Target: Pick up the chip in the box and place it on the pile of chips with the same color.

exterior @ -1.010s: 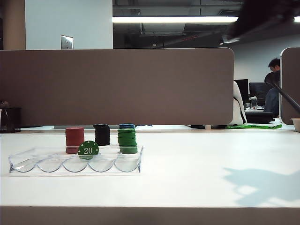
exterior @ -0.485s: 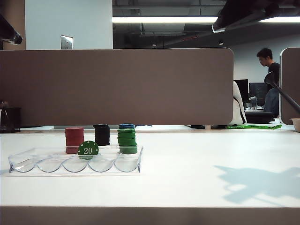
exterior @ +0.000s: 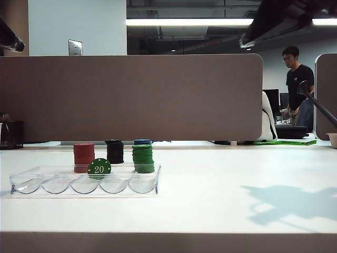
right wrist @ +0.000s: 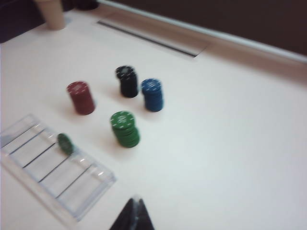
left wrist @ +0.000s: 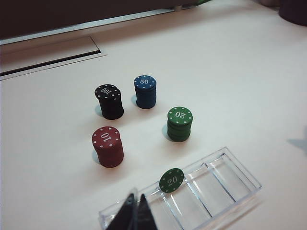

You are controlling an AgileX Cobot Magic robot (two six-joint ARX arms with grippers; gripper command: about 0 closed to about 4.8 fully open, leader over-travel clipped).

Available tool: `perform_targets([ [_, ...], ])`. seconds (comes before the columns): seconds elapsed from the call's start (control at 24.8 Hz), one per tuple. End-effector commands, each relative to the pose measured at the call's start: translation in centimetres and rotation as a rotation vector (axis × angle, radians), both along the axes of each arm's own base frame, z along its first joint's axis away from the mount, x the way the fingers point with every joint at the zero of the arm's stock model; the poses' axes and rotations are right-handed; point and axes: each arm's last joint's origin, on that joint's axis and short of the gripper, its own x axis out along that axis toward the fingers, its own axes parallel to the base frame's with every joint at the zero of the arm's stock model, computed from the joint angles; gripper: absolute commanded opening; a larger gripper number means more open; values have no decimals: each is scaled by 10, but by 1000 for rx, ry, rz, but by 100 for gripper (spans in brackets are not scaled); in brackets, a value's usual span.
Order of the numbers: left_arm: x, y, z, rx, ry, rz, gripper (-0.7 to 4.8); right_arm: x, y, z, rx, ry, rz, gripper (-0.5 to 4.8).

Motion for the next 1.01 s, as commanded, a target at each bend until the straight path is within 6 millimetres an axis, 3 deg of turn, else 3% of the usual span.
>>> perform_targets([
  [0.04,0,0,2,-2,-15,4,-5,17,15,7,-16,186,82,-6],
  [0.28,0,1,1,3,-6,16,-5,36,29,8,-39,279,136,-6],
  [1.01,-1,2,-4,28,46,63,-6,40,32,16,8,203,144,-6],
])
